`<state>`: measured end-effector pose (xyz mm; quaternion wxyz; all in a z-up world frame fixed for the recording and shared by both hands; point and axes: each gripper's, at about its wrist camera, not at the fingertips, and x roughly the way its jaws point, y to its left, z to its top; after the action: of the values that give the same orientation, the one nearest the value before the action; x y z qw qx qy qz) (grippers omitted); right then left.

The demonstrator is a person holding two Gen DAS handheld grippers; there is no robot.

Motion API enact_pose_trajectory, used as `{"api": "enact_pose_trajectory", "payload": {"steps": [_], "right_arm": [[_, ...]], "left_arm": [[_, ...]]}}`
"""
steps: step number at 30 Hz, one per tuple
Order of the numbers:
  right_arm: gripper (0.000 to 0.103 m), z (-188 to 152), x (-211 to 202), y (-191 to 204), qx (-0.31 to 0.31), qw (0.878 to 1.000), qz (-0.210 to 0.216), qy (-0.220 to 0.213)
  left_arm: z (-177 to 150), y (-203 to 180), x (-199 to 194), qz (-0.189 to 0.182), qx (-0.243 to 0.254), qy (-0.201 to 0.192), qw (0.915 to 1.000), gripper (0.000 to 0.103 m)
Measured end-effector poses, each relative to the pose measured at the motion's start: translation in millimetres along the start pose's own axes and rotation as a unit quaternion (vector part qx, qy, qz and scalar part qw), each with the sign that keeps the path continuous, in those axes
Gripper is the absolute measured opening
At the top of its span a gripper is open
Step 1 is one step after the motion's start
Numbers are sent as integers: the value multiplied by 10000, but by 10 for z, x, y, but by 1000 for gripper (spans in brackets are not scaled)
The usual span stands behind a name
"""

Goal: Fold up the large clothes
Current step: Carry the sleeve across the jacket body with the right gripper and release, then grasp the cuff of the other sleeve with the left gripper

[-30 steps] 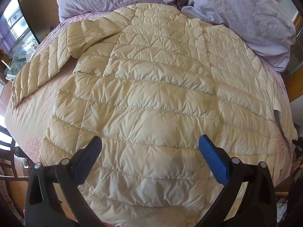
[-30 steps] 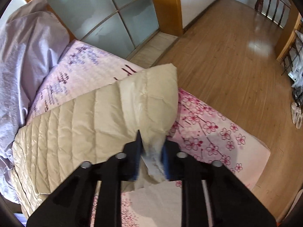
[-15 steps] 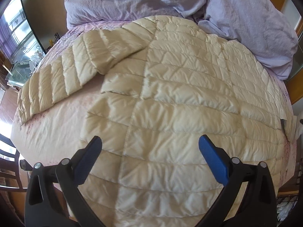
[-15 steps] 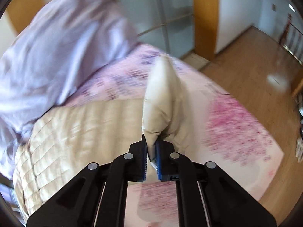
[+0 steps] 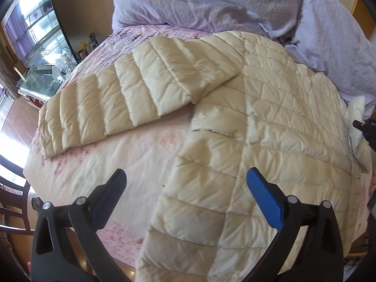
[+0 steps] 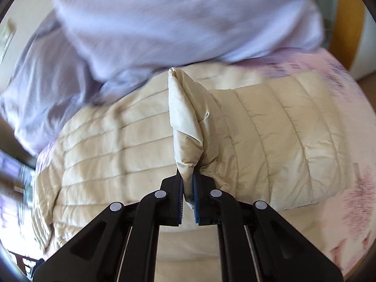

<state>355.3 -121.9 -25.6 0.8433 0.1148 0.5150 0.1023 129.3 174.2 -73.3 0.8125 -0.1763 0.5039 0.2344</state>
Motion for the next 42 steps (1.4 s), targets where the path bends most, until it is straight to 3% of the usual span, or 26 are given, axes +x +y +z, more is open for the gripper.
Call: {"api": "enact_pose_trajectory", "payload": {"steps": [5,12,13,16,21,24,28,30,35,39,42], "right_arm": [[7,-169,236,657,-469,9981,256,293],[9,-351,385,1088,-835,9935,462,623],[15,-377,375,1134,-901,9923,514,678],[56,-369,304,1190,-974,9905,700,675],[60,-208,-2,1018,-556,9950,826,-40],[60,-124,46,855,-353,9990,190,-182],[60,-202,342,827,-443,9980,-411,183],[60,-276,443,871,-563,9967,-484,317],[73,-476,613,1034,-908,9922,-706,488],[76,-582,654,1105,-1196,9873,-881,562],[79,-571,584,1082,-1066,9893,-800,599]], "left_arm": [[62,210,14,133,-75,-38,9999,101],[111,560,31,119,-357,-84,9993,101],[116,612,28,150,-390,-89,9991,101],[164,813,31,222,-562,-119,9981,101],[261,1164,53,435,-825,-179,9955,101],[305,1353,75,587,-936,-208,9937,101],[330,1666,103,736,-1196,-231,9898,101],[331,1827,120,769,-1351,-210,9876,101],[296,2188,180,683,-1834,-142,9806,101],[274,2436,232,557,-2197,-70,9739,101],[294,2530,279,501,-2293,-39,9721,101]]}}
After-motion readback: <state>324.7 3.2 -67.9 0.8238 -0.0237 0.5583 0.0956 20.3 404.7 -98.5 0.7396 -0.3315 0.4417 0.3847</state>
